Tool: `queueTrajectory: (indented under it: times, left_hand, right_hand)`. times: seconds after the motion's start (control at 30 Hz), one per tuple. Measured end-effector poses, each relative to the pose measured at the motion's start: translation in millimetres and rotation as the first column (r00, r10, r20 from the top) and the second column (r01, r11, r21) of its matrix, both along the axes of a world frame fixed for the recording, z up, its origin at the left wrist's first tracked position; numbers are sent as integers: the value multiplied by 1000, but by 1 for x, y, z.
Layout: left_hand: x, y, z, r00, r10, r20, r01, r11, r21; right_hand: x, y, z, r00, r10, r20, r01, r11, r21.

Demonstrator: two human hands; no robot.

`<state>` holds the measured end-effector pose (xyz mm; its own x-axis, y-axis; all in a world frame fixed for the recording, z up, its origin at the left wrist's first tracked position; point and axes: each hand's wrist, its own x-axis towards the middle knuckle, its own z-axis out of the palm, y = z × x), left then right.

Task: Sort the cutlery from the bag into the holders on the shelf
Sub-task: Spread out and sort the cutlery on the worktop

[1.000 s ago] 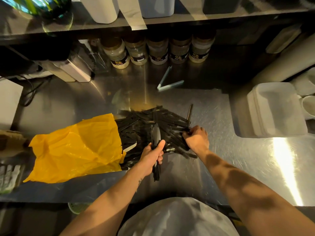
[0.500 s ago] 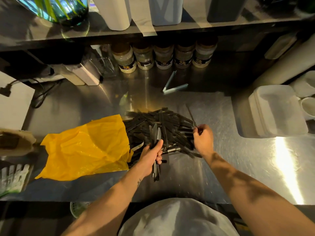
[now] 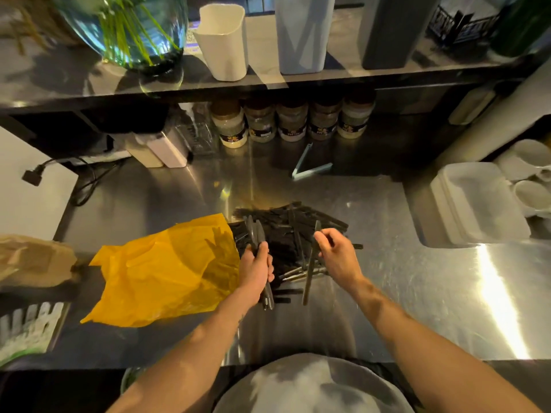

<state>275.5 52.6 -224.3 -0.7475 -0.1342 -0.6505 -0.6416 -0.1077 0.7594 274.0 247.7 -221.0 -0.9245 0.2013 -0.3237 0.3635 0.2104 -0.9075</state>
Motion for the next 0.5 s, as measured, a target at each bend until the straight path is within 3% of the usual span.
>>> queueTrajectory:
  times: [0.1, 0.2, 0.3, 0.5]
  left_hand:
    - [0, 0, 5, 992, -129, 14, 130, 987, -89]
    - [0, 2, 4, 962, -244, 126, 269, 929, -255]
    - [-2, -2, -3, 941, -283, 183, 306, 946, -109]
    - [-13, -3, -3, 962, -164, 217, 118, 970, 211]
  right_hand:
    - [-1, -18, -3, 994, 110, -8, -110, 994, -13]
    - [-4, -35, 0, 983, 177, 42, -174, 983, -67]
    - [-8, -43, -3, 973, 226, 57, -223, 973, -54]
    - [-23, -49, -17, 981, 190, 47, -195, 967, 162]
